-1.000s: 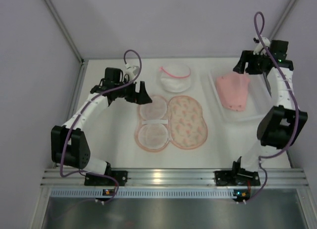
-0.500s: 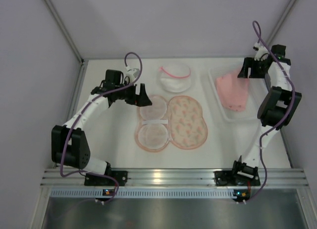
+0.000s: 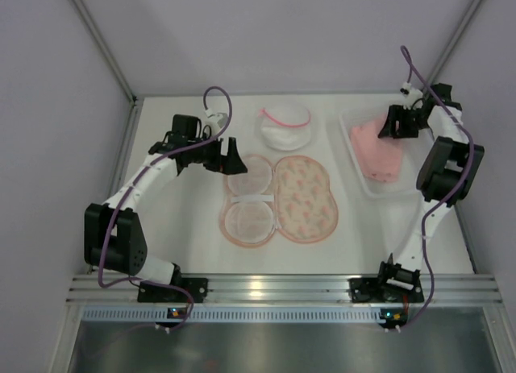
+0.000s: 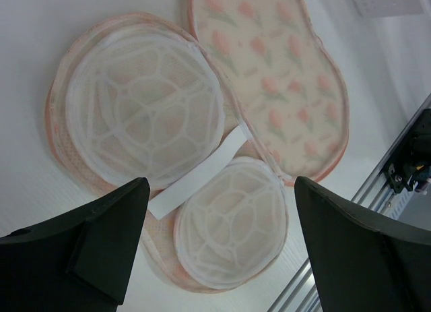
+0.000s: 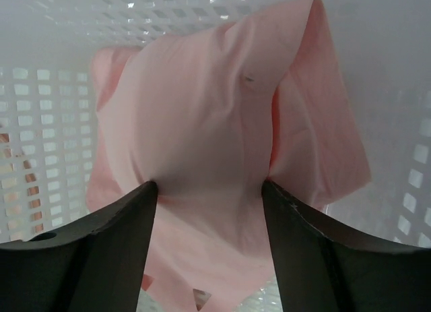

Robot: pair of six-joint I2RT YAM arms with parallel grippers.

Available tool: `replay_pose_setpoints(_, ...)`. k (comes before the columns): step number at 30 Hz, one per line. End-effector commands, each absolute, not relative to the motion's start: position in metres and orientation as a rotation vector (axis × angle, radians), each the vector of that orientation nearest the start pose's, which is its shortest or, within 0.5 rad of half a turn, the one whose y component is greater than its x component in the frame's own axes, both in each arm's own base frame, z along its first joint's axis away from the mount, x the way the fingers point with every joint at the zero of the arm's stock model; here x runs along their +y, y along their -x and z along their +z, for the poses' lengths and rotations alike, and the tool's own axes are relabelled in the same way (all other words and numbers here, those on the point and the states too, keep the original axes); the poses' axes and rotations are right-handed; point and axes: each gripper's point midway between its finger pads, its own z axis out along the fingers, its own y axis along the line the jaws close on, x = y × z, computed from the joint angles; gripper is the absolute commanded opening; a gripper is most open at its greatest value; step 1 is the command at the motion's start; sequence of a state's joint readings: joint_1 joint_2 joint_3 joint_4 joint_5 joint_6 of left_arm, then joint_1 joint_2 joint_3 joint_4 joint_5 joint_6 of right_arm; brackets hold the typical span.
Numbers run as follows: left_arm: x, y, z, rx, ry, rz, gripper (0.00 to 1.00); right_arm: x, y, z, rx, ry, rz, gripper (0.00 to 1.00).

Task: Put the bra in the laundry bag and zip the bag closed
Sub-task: Pick up the bra from the bin.

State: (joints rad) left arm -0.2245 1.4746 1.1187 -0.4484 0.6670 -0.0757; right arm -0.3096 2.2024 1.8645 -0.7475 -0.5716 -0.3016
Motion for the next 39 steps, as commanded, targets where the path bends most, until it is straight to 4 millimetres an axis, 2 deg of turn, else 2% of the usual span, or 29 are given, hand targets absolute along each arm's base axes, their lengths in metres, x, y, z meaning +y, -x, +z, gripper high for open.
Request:
replay_pose_setpoints(1,-0.190,-0.325,0.179,2.231,-0.536,-0.924,0.95,-0.050,-0.496,0.096,2.430,0.256,0.561,0.62)
replay_pose_setpoints(3,-0.189,-0.324,0.179,2.233,-0.533,-0.921,0.95,-0.047,-0.495,0.094,2.431,0.263,0.574,0.57)
replay_pose_setpoints(4,-0.188,-0.324,0.180,2.230,-0.535,-0.918,0.95,-0.045,-0.495,0.095,2.431,0.263,0.580,0.49)
replay_pose_setpoints(6,-0.187,-0.325,0.181,2.226,-0.533,-0.906,0.95,-0.043,-0.495,0.097,2.428,0.267,0.596,0.41)
replay_pose_setpoints(7,-0.187,-0.325,0.180,2.227,-0.534,-0.903,0.95,-0.043,-0.495,0.098,2.424,0.274,0.597,0.30)
replay_pose_setpoints(9,-0.186,-0.326,0.180,2.229,-0.532,-0.894,0.95,-0.042,-0.494,0.107,2.403,0.283,0.608,0.17)
replay_pose_setpoints(10,-0.186,-0.326,0.180,2.228,-0.531,-0.892,0.95,-0.041,-0.493,0.112,2.393,0.286,0.614,0.13)
replay_pose_setpoints(13,-0.186,-0.325,0.184,2.217,-0.534,-0.890,0.95,-0.038,-0.490,0.143,2.337,0.291,0.655,0.00)
replay_pose_setpoints(16,-0.185,-0.323,0.190,2.194,-0.543,-0.879,0.95,-0.041,-0.485,0.191,2.243,0.259,0.701,0.00)
replay_pose_setpoints(19,-0.183,-0.321,0.201,2.157,-0.557,-0.857,0.96,-0.047,-0.472,0.260,2.112,0.224,0.723,0.00)
replay_pose_setpoints(23,-0.179,-0.318,0.207,2.139,-0.567,-0.825,0.98,-0.044,-0.450,0.321,2.001,0.213,0.775,0.00)
replay_pose_setpoints(28,-0.179,-0.317,0.225,2.087,-0.581,-0.816,0.99,-0.025,-0.426,0.373,1.870,0.250,0.851,0.00)
replay_pose_setpoints(29,-0.180,-0.316,0.230,2.075,-0.585,-0.821,0.99,-0.017,-0.416,0.386,1.849,0.212,0.900,0.00)
replay_pose_setpoints(30,-0.181,-0.315,0.235,2.058,-0.595,-0.831,0.99,-0.016,-0.418,0.401,1.792,0.239,0.885,0.00)
replay_pose_setpoints(31,-0.182,-0.315,0.242,2.038,-0.604,-0.839,0.99,-0.008,-0.408,0.421,1.739,0.266,0.886,0.00)
replay_pose_setpoints(32,-0.184,-0.313,0.248,2.022,-0.613,-0.851,0.99,-0.001,-0.402,0.423,1.743,0.205,0.984,0.00)
replay_pose_setpoints(33,-0.186,-0.310,0.256,1.996,-0.626,-0.866,0.99,0.002,-0.401,0.440,1.676,0.255,0.964,0.00)
replay_pose_setpoints(35,-0.187,-0.310,0.270,1.967,-0.623,-0.875,0.99,0.015,-0.386,0.454,1.657,0.232,1.045,0.00)
replay_pose_setpoints(37,-0.189,-0.306,0.281,1.942,-0.626,-0.895,0.99,0.031,-0.376,0.471,1.611,0.289,1.052,0.00)
replay_pose_setpoints(39,-0.191,-0.304,0.293,1.922,-0.615,-0.915,0.99,0.050,-0.368,0.478,1.602,0.305,1.113,0.00)
